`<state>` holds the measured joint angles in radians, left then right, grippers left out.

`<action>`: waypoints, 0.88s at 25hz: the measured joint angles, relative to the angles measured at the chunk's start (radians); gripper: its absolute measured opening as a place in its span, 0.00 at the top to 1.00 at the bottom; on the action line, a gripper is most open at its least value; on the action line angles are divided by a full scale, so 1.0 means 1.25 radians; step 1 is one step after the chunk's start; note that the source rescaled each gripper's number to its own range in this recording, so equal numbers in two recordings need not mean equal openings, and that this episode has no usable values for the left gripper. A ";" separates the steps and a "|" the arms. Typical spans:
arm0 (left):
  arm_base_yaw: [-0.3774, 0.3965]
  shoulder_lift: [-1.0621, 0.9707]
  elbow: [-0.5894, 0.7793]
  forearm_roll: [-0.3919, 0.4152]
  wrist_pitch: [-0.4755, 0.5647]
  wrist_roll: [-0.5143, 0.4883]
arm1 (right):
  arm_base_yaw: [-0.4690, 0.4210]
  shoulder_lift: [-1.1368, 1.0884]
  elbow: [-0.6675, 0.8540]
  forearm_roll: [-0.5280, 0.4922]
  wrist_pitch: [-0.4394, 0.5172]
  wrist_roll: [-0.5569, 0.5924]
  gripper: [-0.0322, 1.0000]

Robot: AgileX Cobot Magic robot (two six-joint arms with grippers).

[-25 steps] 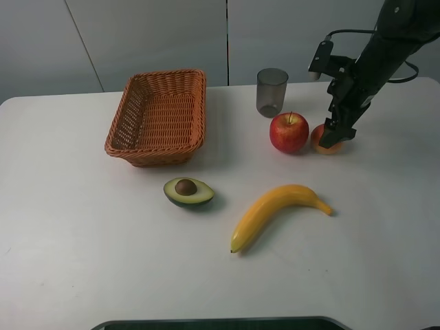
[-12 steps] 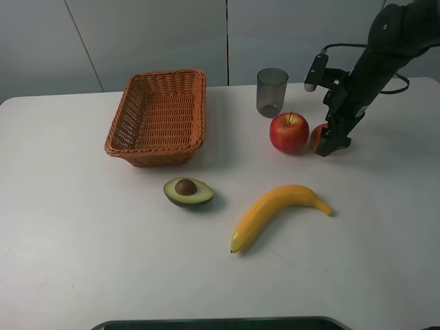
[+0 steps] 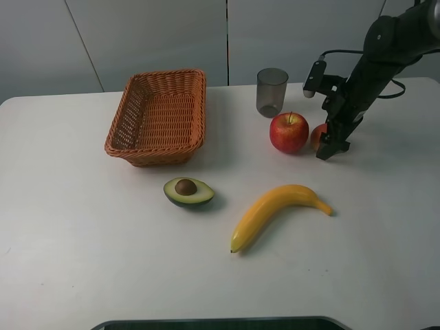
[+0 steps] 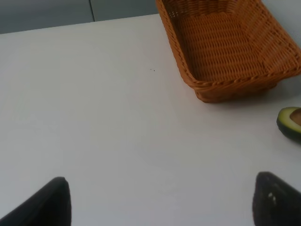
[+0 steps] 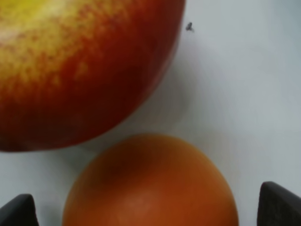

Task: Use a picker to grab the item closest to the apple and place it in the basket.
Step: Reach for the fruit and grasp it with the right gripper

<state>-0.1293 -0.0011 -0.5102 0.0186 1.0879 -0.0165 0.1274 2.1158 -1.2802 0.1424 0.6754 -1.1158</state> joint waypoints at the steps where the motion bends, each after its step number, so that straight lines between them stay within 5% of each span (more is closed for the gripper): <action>1: 0.000 0.000 0.000 0.000 0.000 0.000 | 0.000 0.002 0.000 0.000 -0.002 0.000 0.00; 19: 0.000 0.000 0.000 0.000 0.000 0.000 | 0.000 0.015 -0.001 -0.001 -0.004 0.006 0.03; 20: 0.000 0.000 0.000 0.000 0.000 0.000 | 0.000 0.015 -0.001 -0.001 -0.001 0.006 0.17; 21: 0.000 0.000 0.000 0.000 0.000 0.000 | 0.000 0.015 -0.001 -0.001 0.001 0.006 0.41; 22: 0.000 0.000 0.000 0.000 0.000 0.000 | 0.000 0.015 -0.001 -0.001 0.002 0.006 0.78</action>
<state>-0.1293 -0.0011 -0.5102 0.0186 1.0879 -0.0167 0.1274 2.1349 -1.2820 0.1405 0.6780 -1.1078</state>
